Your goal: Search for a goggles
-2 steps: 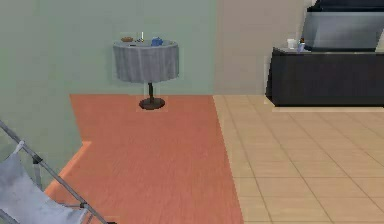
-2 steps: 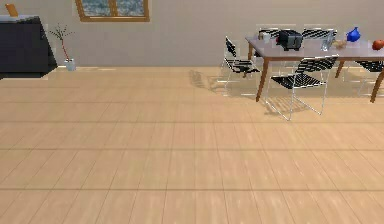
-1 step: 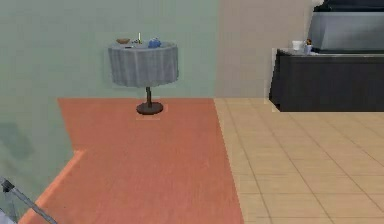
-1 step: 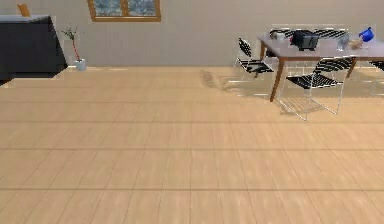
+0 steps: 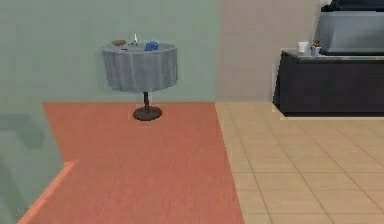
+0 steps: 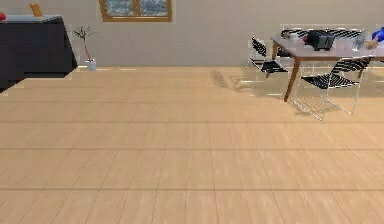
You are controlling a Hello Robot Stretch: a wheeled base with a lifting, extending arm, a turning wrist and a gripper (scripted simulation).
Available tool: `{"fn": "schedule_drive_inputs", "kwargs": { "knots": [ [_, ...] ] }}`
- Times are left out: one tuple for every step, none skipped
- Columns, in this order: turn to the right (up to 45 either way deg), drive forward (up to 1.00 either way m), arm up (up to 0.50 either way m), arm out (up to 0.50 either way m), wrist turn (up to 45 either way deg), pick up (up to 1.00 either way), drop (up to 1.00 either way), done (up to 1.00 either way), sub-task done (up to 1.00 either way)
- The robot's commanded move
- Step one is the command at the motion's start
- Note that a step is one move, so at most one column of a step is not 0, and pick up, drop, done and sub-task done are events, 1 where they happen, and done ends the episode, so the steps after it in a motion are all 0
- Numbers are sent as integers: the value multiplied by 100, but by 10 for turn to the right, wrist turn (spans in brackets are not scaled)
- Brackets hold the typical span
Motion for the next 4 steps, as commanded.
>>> {"fn": "schedule_drive_inputs", "kwargs": {
  "knots": [
    [450,0,0,0,0,0,0,0,0],
    [450,0,0,0,0,0,0,0,0],
    [0,5,0,0,0,0,0,0,0],
    [-450,0,0,0,0,0,0,0,0]
  ]
}}
